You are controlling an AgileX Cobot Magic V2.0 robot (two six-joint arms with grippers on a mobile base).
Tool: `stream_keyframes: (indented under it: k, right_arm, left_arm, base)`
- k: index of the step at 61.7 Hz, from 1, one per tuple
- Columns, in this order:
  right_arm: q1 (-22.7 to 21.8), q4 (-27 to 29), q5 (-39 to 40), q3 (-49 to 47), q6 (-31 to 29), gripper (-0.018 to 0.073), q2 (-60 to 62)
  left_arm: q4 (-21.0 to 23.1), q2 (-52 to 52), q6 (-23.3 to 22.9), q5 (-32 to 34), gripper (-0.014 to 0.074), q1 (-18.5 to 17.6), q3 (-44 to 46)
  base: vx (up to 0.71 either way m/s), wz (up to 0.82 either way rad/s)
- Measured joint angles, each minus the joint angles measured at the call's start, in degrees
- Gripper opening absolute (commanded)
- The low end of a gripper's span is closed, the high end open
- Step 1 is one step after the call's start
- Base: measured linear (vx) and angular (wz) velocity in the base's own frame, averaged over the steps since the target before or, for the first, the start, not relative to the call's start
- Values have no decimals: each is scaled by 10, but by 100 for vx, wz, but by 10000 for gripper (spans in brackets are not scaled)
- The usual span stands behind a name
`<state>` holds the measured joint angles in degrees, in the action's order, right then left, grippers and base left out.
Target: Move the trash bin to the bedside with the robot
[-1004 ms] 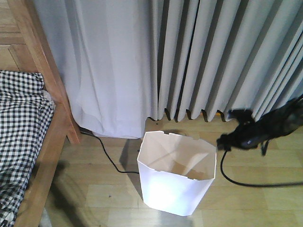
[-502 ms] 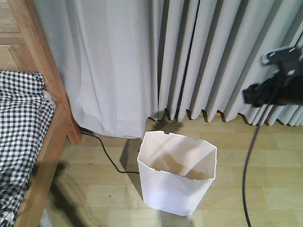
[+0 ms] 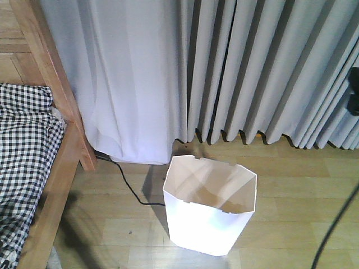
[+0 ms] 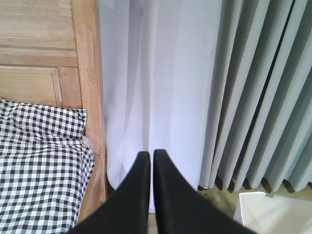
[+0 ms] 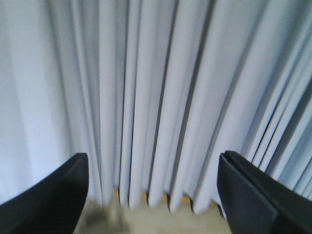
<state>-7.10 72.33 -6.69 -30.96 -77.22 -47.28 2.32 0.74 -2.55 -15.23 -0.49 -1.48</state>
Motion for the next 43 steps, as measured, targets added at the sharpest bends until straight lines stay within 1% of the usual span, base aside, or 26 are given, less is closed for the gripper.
stream_keyframes:
  k: [4,9,13,18,25,34,43]
  right_arm:
    - [3,37,13,23,0,539,39]
    - [24,69,41,51,-1,539,88]
    - [46,75,56,75,-3,539,122]
    - [63,76,77,112,-13,539,170]
    - [65,78,94,163,-27,539,243]
    - [65,89,74,226,-28,539,343]
    - [65,126,43,237,-28,526,392]
  left_arm:
    - [0,0,0,0,-6,0,0]
    - [0,0,0,0,-6,0,0]
    - [0,0,0,0,-6,0,0]
    - [0,0,0,0,-6,0,0]
    - [0,0,0,0,-6,0,0]
    - [0,0,0,0,-6,0,0]
    - [0,0,0,0,-6,0,0]
  base:
    - [0,0]
    - [0,0]
    - [0,0]
    - [0,0]
    - [0,0]
    - [0,0]
    - [0,0]
